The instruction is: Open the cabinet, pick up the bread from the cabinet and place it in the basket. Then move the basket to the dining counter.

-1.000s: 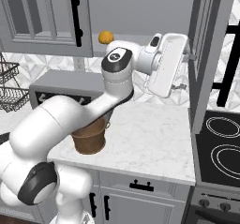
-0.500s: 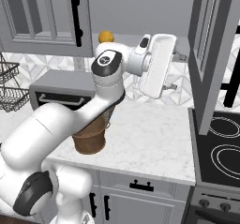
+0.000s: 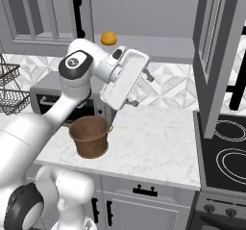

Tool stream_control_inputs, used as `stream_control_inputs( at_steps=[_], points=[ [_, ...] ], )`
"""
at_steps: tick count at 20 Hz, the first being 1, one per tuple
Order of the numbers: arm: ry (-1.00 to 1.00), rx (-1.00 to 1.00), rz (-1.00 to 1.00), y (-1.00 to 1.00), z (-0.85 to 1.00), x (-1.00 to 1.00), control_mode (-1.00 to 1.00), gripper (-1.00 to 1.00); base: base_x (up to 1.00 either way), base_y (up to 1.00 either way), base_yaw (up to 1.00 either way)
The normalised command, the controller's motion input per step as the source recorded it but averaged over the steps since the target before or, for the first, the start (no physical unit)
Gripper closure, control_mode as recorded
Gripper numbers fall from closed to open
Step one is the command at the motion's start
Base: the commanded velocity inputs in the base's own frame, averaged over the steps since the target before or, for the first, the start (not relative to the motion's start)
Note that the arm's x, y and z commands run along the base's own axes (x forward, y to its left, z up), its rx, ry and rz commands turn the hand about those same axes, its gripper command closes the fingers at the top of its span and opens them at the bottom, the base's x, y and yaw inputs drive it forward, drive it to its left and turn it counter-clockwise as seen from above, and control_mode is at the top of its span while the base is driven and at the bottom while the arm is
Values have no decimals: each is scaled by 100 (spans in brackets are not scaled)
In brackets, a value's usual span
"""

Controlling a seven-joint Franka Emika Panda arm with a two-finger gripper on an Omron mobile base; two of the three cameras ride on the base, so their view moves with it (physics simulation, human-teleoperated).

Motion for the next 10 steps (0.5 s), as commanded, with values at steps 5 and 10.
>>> stream_control_inputs(
  at_steps=[5,10],
  points=[
    [-18,100,-20,61,-69,-20,-100,-100,0,0,0],
    [-30,95,-16,70,-73,2,-100,-100,0,0,0]
  ],
)
